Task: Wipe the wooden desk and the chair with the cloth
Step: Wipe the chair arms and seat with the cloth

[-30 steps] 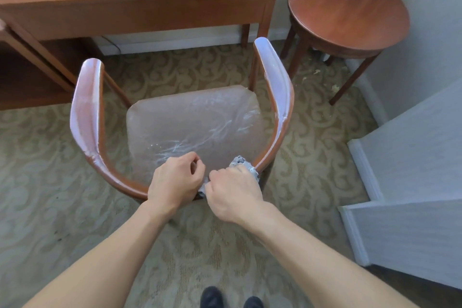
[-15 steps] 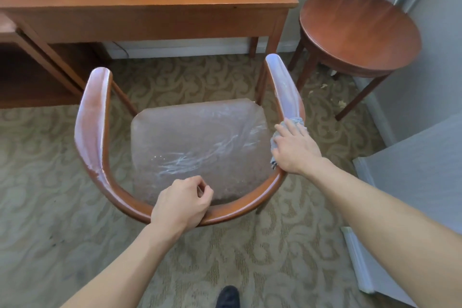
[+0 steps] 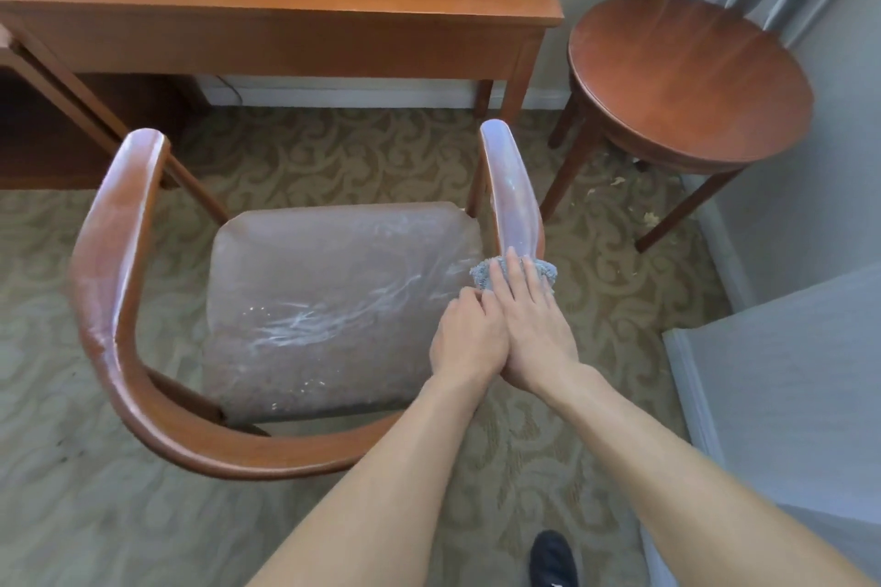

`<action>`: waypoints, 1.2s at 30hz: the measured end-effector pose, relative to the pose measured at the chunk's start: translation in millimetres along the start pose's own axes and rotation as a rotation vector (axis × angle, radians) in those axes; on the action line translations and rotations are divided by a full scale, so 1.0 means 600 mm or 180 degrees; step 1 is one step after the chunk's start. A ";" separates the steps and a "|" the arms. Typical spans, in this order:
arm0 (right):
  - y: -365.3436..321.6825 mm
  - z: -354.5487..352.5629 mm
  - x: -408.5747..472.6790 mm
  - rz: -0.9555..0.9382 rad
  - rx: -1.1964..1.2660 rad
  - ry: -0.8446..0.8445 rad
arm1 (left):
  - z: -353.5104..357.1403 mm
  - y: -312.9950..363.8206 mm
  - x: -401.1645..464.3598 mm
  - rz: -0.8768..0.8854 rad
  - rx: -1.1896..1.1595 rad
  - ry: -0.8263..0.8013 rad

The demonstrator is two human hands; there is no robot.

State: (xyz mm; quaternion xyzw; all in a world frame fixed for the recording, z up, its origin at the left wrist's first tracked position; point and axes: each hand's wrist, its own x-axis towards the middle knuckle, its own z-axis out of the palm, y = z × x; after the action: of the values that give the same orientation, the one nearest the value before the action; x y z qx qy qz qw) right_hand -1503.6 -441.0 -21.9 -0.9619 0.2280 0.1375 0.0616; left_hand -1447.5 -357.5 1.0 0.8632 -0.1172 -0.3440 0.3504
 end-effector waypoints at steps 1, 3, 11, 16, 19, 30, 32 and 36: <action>0.014 0.000 0.011 -0.0085 0.0003 -0.0005 | 0.013 0.004 0.003 -0.0167 -0.0132 0.0051; 0.038 0.004 0.035 -0.0217 0.0137 0.0076 | 0.028 0.002 0.011 -0.0310 0.0024 0.0162; 0.115 0.011 0.202 -0.0500 0.0073 0.0107 | 0.063 0.006 0.014 -0.0040 0.1656 0.0430; 0.109 0.010 0.287 -0.0405 -0.0248 0.0140 | 0.063 0.003 0.021 -0.0064 0.1558 0.0443; 0.105 -0.009 0.331 -0.0317 -0.0252 0.0242 | 0.063 0.002 0.024 -0.0070 0.1518 0.0470; 0.088 0.023 0.240 -0.0212 -0.0252 0.0373 | 0.056 0.005 0.028 -0.0094 0.1256 0.0275; 0.097 0.032 0.255 -0.0219 -0.0268 0.0303 | 0.056 0.006 0.029 -0.0069 0.1207 0.0281; 0.098 0.000 0.323 -0.0213 -0.0379 0.0264 | 0.056 0.002 0.030 0.0011 0.1108 0.0359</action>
State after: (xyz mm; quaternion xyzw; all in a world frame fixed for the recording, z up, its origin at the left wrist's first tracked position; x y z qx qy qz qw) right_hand -1364.0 -574.9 -82.2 -0.9759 0.1894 0.1088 -0.0006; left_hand -1456.7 -383.8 -24.7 0.9285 -0.1567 -0.2690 0.2023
